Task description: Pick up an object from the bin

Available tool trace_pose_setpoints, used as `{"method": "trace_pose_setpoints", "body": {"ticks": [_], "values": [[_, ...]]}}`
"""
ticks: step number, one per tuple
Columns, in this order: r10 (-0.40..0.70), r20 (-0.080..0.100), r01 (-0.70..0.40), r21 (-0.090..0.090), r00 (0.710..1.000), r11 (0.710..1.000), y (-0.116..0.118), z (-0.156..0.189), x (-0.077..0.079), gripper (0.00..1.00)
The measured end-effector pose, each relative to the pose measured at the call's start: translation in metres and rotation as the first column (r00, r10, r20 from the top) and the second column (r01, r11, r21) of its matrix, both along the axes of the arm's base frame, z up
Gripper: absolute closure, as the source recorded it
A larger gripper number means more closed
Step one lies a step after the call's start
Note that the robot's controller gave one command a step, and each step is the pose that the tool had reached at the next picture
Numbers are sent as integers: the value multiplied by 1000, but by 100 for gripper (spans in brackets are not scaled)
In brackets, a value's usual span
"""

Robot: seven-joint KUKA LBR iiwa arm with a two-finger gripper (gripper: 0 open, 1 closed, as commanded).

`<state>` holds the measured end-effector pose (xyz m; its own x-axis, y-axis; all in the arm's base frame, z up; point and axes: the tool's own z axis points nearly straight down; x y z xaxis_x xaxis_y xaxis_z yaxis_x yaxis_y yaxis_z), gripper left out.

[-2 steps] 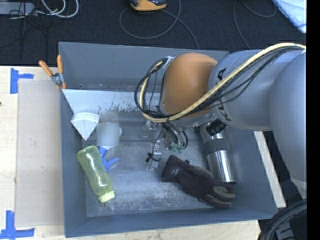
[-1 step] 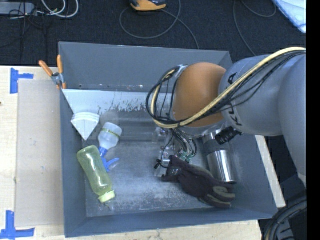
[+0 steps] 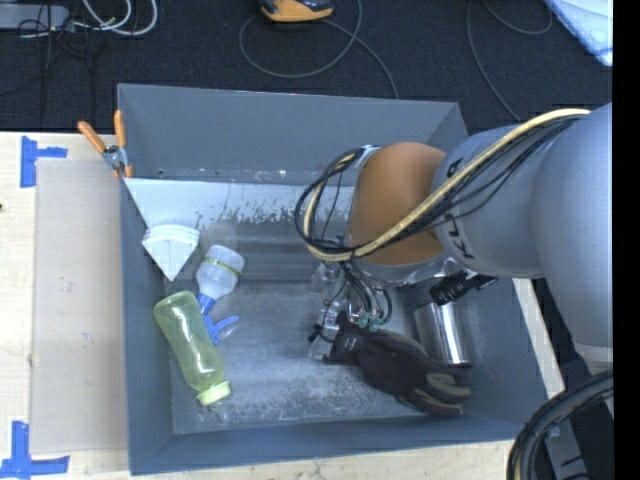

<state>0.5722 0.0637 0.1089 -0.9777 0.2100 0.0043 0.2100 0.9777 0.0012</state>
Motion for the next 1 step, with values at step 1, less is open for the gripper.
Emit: {"method": "trace_pose_setpoints", "body": {"ticks": [1], "values": [[58,-2,-58,-1,998,998,-29,-26,-6,0]]}}
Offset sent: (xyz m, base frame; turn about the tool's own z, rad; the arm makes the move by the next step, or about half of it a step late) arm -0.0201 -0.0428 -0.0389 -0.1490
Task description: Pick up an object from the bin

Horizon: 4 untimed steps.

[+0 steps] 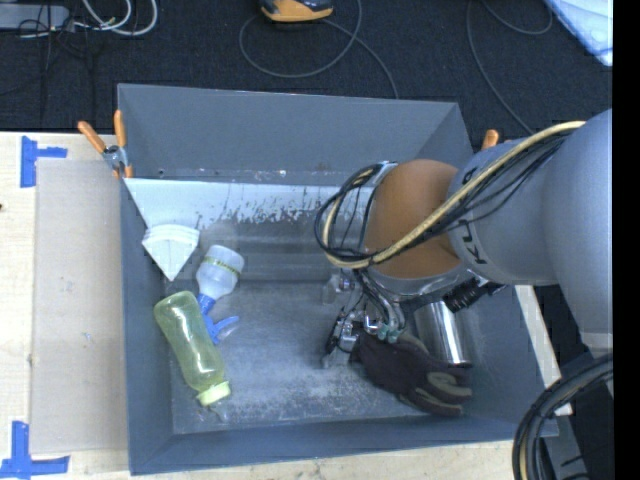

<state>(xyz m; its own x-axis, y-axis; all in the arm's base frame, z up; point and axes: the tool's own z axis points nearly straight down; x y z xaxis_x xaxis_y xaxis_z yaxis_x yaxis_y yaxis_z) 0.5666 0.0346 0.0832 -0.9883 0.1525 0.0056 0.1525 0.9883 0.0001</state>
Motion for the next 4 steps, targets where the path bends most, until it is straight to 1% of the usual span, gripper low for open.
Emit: {"method": "trace_pose_setpoints", "body": {"ticks": [1,2,3,4], "values": [[45,-1,-45,0,999,999,-9,-9,-9,0],[138,-4,-138,2,990,990,-56,-14,-37,100],[138,-4,-138,2,990,990,-56,-14,-37,100],[138,-11,-138,4,990,990,-53,28,-45,100]]}}
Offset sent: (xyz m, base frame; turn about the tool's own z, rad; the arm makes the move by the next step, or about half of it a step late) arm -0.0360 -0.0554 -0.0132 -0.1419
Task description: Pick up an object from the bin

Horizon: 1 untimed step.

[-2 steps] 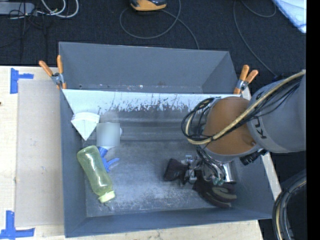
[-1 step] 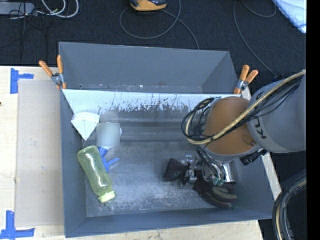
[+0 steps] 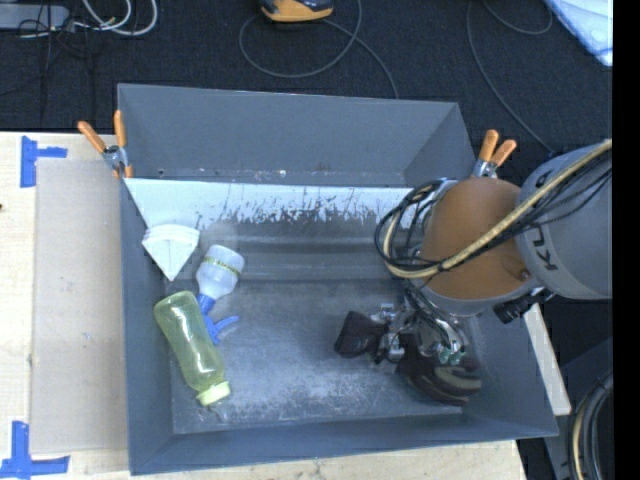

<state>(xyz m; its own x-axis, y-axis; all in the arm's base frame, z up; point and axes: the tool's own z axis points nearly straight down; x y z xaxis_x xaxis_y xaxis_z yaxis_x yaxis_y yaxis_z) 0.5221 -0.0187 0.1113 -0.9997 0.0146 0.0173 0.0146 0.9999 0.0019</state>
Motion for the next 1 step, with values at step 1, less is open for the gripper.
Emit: {"method": "trace_pose_setpoints", "body": {"ticks": [1], "values": [[6,4,-6,0,1000,1000,3,61,15,100]]}}
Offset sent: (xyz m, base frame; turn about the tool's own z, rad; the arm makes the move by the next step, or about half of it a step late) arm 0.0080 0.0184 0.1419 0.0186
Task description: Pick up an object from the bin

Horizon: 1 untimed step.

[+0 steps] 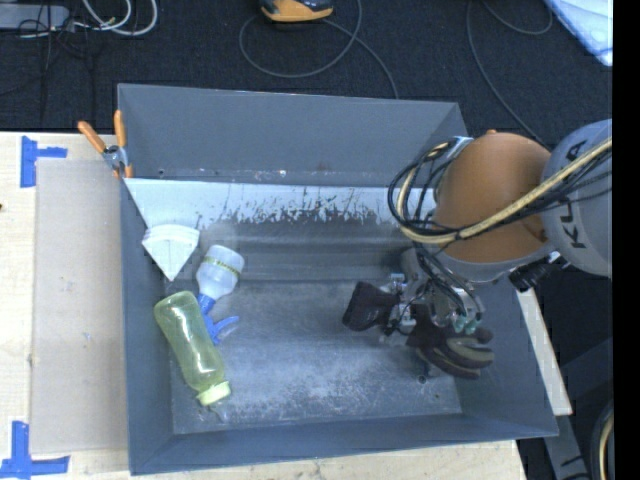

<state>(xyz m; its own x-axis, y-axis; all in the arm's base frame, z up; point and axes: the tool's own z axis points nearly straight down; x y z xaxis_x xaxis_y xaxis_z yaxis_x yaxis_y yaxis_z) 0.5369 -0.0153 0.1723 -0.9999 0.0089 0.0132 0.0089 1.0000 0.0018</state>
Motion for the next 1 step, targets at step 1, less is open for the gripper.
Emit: {"method": "trace_pose_setpoints", "body": {"ticks": [1], "values": [[-15,-6,15,0,1000,1000,10,59,-4,100]]}}
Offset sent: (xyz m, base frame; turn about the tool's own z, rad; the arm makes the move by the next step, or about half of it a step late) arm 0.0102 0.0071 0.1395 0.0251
